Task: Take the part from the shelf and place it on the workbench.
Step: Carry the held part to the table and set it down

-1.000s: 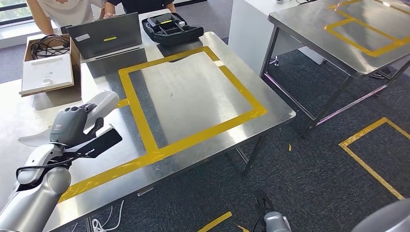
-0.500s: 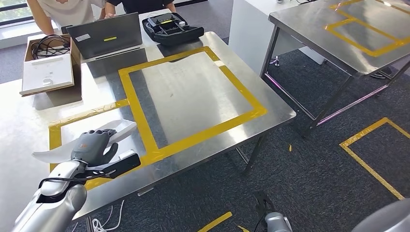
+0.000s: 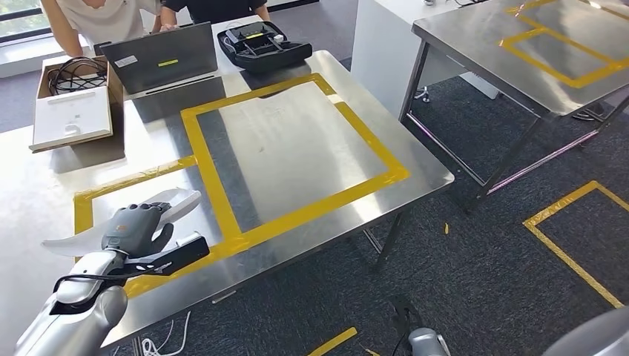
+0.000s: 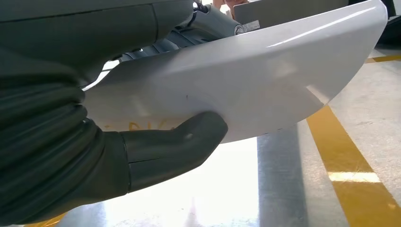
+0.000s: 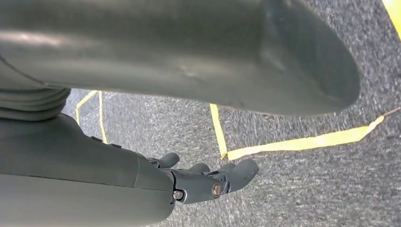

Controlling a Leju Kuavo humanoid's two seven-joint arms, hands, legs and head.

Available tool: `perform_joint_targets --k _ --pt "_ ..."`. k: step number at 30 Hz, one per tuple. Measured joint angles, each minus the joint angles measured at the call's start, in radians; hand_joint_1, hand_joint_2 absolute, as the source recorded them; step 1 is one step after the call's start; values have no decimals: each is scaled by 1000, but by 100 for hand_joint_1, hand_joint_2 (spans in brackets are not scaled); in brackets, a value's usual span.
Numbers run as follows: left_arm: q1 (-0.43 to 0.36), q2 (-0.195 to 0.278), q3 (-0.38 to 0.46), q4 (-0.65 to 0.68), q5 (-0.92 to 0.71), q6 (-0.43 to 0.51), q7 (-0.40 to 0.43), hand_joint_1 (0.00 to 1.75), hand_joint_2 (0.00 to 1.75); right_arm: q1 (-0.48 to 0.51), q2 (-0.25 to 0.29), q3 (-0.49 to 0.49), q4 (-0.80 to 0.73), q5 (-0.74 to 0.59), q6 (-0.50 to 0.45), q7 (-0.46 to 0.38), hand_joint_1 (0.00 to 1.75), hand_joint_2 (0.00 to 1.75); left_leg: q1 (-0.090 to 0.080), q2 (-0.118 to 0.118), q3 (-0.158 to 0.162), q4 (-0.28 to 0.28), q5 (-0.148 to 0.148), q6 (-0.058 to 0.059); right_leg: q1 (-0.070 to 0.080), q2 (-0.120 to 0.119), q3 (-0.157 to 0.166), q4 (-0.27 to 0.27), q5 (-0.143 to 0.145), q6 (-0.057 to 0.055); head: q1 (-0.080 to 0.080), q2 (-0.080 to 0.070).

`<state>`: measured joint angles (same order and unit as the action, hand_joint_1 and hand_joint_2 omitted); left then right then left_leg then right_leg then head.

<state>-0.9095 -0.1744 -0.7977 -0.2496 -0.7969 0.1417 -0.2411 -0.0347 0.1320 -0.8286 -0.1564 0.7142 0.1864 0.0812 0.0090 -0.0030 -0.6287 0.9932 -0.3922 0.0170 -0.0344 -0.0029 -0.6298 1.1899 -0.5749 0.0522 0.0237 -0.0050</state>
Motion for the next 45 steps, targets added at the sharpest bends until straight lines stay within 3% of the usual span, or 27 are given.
perform_joint_targets --k 1,3,6,8,11,12,13,14,15,16,18,19,22,38,42,45 --pt "0 2 0 0 0 0 0 175 175 0 0 0 0 1 0 0 0 0 4 1 -3 13 -7 -10 -4 -5 23 -58 34 7 1 0" --pt "-2 7 0 0 0 0 0 175 175 -1 1 0 1 1 2 0 0 0 5 3 -12 39 -22 -29 -8 -9 50 -133 70 3 5 0" --pt "-2 13 0 0 0 0 2 175 175 -1 2 0 1 3 4 1 0 0 2 7 -16 45 -27 -42 -7 -2 41 -129 70 -29 8 0" --pt "-2 19 0 0 -1 -1 6 175 175 0 2 0 1 8 5 3 0 0 5 8 -29 75 -51 -48 -6 3 42 -128 73 -43 7 0" --pt "-1 30 0 1 -4 -1 8 175 175 0 2 0 1 13 6 4 0 0 4 7 -107 249 -144 -51 -1 12 43 -131 76 -55 6 0" --pt "1 32 0 2 -6 -2 8 175 175 0 2 0 1 13 6 4 0 0 3 7 -134 306 -165 -48 2 15 43 -132 76 -57 6 0" --pt "2 34 0 2 -9 -2 8 175 175 0 2 0 1 13 5 3 0 0 1 7 -148 333 -168 -43 6 19 43 -132 75 -58 6 0" --pt "3 36 0 3 -11 -2 8 175 175 0 1 0 1 13 5 2 0 0 -3 5 -144 324 -153 -34 10 23 45 -132 74 -60 6 0" --pt "3 38 0 3 -13 -3 8 175 175 0 1 0 1 12 5 2 0 0 -8 3 -122 277 -122 -22 15 27 47 -133 73 -62 6 0" --pt "1 40 0 3 -15 -3 9 175 175 -1 2 0 1 12 5 1 0 0 -16 -2 -89 207 -85 -5 17 30 50 -134 72 -64 6 0" --pt "-2 41 0 3 -17 -3 10 175 175 -2 7 0 1 11 4 0 0 0 -32 -8 -29 87 -40 23 21 34 53 -136 69 -64 6 0" --pt "-3 41 0 3 -17 -4 10 175 175 -3 8 0 1 10 3 -1 0 0 -36 -9 -14 57 -32 20 22 35 52 -136 68 -64 7 0" --pt "-3 40 0 3 -25 -6 16 175 175 -2 8 -1 1 3 1 -3 0 0 -37 -8 -8 40 -30 -18 21 35 50 -135 66 -63 7 0" --pt "0 55 -1 9 -93 1 90 175 175 -5 9 -4 1 -2 -6 -17 0 0 -39 -12 -10 41 -29 -1 18 30 57 -150 74 -46 6 0" --pt "2 69 -2 15 -114 8 107 0 175 -4 8 -8 1 -2 -6 -17 0 0 -39 -12 -10 41 -28 0 19 30 57 -150 74 -45 6 0" --pt "3 78 -2 18 -129 23 103 0 175 -4 8 -14 1 -3 -5 -19 0 0 -39 -12 -10 41 -28 0 19 30 57 -150 74 -45 6 0"
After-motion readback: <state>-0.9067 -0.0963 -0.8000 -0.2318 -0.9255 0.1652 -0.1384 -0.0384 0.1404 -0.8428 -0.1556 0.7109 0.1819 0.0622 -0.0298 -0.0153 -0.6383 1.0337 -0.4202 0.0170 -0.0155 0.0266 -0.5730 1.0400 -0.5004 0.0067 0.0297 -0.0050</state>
